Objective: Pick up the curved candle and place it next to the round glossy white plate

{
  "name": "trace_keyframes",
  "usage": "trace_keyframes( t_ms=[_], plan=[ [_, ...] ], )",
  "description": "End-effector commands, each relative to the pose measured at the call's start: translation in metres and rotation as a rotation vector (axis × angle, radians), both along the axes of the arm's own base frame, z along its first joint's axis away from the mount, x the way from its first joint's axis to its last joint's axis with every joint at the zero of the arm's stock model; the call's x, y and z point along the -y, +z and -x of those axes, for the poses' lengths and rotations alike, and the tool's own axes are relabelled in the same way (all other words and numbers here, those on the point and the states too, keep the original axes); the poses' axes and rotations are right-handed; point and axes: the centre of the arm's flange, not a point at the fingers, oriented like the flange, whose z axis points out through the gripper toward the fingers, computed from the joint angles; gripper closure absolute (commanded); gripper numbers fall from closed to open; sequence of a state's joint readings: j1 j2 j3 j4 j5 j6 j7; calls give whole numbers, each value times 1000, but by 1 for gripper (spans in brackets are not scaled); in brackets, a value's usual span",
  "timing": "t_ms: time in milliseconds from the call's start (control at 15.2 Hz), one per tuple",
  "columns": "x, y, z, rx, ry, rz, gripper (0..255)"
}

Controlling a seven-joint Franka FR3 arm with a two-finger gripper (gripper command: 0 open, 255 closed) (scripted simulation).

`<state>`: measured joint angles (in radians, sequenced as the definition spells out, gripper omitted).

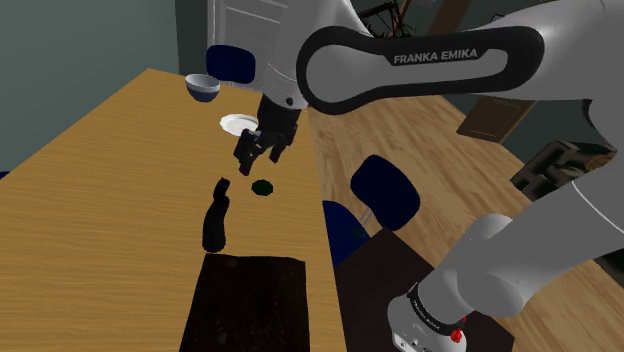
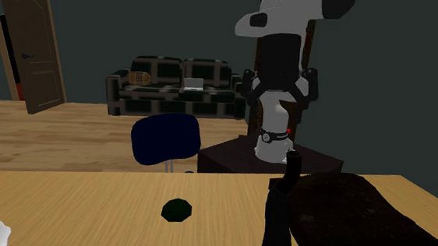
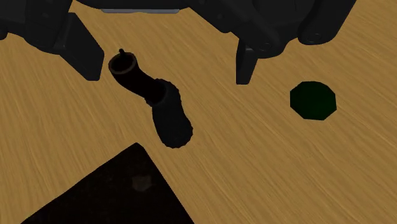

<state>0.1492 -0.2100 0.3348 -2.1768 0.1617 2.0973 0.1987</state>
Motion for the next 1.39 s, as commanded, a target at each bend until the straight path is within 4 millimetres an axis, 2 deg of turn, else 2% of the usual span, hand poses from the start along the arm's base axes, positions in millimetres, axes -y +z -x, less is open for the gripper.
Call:
trace_keyframes(
  t_ms=[0, 264, 792, 1254, 1320],
  plan=[
    [-18, -9, -12, -1, 1, -16, 0],
    [-57, -24, -31, -4, 3, -44, 0],
    [-64, -63, -34, -4, 3, -44, 0],
    [-64, -63, -34, -4, 3, -44, 0],
    [-64, -63, -34, -4, 3, -44, 255]
  ],
)
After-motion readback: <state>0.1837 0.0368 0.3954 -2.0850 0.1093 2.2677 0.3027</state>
